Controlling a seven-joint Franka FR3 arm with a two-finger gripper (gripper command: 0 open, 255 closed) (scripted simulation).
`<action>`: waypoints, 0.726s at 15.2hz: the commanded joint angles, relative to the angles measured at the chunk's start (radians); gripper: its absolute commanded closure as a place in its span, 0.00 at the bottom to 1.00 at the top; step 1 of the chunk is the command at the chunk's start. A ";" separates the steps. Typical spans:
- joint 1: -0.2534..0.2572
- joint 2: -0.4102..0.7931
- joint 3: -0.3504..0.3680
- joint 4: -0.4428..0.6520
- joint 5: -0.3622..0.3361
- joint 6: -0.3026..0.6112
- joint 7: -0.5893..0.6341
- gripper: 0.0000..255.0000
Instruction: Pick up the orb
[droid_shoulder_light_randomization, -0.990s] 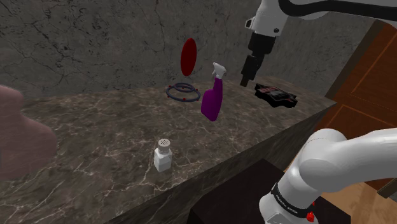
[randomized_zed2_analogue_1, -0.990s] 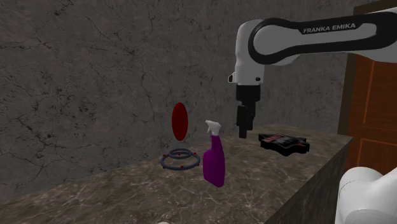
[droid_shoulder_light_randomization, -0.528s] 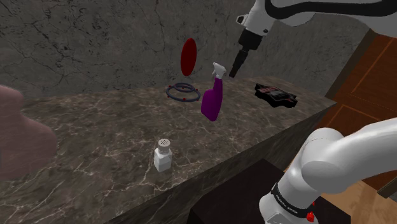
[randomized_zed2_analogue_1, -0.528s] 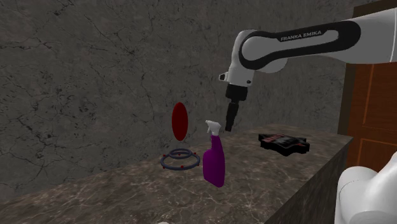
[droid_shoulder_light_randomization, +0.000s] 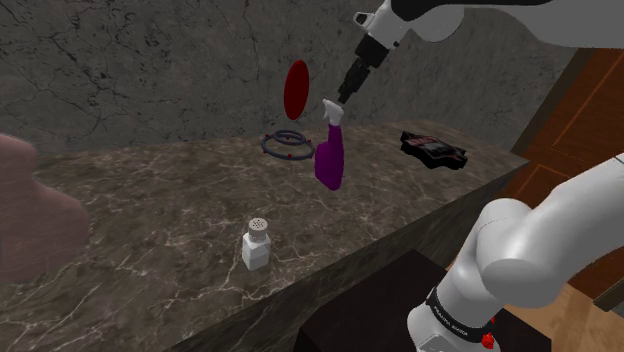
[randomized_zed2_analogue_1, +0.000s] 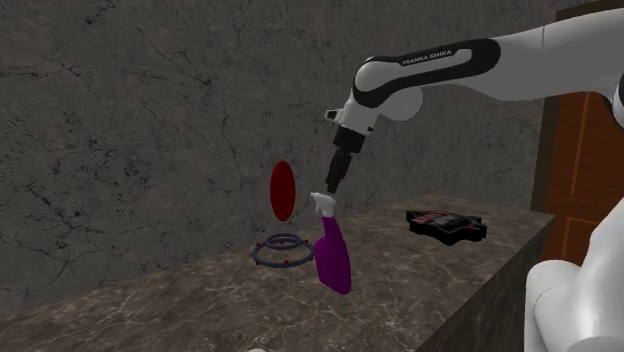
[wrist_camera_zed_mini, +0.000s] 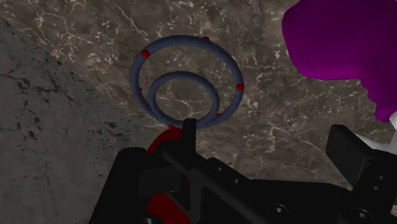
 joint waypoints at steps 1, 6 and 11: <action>0.038 0.065 -0.046 0.062 0.062 0.025 -0.107 0.00; 0.117 0.236 -0.154 0.248 0.257 0.019 -0.371 0.00; 0.135 0.435 -0.229 0.486 0.498 -0.077 -0.620 0.00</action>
